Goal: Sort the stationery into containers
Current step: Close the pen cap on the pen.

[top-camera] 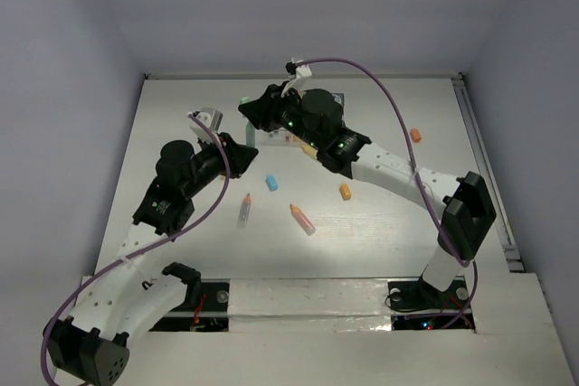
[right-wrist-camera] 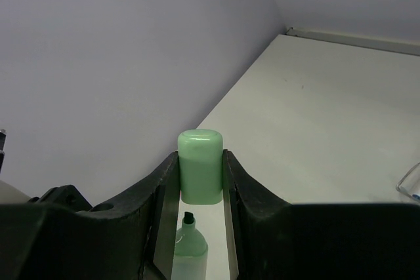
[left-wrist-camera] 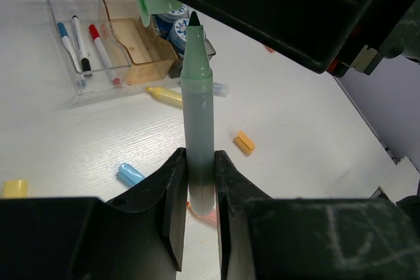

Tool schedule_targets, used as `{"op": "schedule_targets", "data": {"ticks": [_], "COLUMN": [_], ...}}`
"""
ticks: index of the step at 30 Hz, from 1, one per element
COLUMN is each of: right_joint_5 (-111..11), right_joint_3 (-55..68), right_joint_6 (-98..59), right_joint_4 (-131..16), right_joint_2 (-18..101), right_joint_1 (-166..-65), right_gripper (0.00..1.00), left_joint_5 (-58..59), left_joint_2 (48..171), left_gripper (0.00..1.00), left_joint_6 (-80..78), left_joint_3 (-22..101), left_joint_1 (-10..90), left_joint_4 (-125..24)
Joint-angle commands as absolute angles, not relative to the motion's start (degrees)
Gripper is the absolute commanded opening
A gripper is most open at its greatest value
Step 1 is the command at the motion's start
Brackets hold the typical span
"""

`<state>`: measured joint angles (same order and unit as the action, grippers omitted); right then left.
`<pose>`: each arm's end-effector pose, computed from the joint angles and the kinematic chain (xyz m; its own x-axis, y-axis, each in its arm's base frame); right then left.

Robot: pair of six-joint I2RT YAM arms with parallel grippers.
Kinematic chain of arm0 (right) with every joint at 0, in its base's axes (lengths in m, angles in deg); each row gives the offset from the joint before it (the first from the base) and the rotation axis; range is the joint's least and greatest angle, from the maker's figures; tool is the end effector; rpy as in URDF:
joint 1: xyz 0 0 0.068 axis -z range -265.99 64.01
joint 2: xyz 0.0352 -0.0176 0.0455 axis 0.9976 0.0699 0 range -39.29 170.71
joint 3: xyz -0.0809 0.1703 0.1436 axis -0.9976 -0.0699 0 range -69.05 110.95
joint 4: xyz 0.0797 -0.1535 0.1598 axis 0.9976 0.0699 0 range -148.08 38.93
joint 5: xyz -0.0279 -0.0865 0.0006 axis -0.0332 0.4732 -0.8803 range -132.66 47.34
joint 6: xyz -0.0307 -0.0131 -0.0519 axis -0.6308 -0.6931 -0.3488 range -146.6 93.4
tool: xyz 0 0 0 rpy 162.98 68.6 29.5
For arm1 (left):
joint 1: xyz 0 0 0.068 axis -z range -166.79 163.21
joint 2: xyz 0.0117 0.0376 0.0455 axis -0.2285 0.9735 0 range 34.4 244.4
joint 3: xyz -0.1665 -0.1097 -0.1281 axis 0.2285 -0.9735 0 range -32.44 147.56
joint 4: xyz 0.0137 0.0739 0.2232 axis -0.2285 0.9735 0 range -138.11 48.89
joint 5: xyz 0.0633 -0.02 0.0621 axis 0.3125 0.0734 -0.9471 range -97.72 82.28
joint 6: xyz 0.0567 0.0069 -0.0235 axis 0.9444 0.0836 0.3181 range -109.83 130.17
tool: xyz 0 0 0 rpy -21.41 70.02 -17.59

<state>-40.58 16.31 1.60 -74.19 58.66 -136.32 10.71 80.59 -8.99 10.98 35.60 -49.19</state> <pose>0.2545 0.3041 0.3567 -0.3181 0.3563 -0.8786 -0.6760 0.5645 0.4737 0.1802 -0.0901 0.3232 -0.2404 -0.2377 -0.9411 0.6085 0.7185 -0.3369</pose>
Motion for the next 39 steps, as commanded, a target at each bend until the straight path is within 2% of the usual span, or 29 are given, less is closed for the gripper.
{"op": "schedule_targets", "data": {"ticks": [1,14,39], "right_joint_5": [-39.6,-40.4,-40.9], "right_joint_3": [16.2,14.0,12.6], "right_joint_6": [0.6,1.7,2.1], "right_joint_4": [-79.2,-78.8,-79.2], "right_joint_2": [55.2,54.5,56.0], "right_joint_1": [-136.7,-136.7,-138.8], "right_gripper": [0.18,0.18,0.18], "left_joint_5": [11.1,7.4,7.7], "left_joint_2": [80.7,79.7,78.6], "left_gripper": [0.00,0.00,0.00], "left_joint_6": [-8.4,-8.7,-9.8], "left_joint_3": [12.3,12.6,12.2], "left_joint_1": [35.3,35.3,34.2], "left_joint_4": [-51.5,-51.4,-52.9]}}
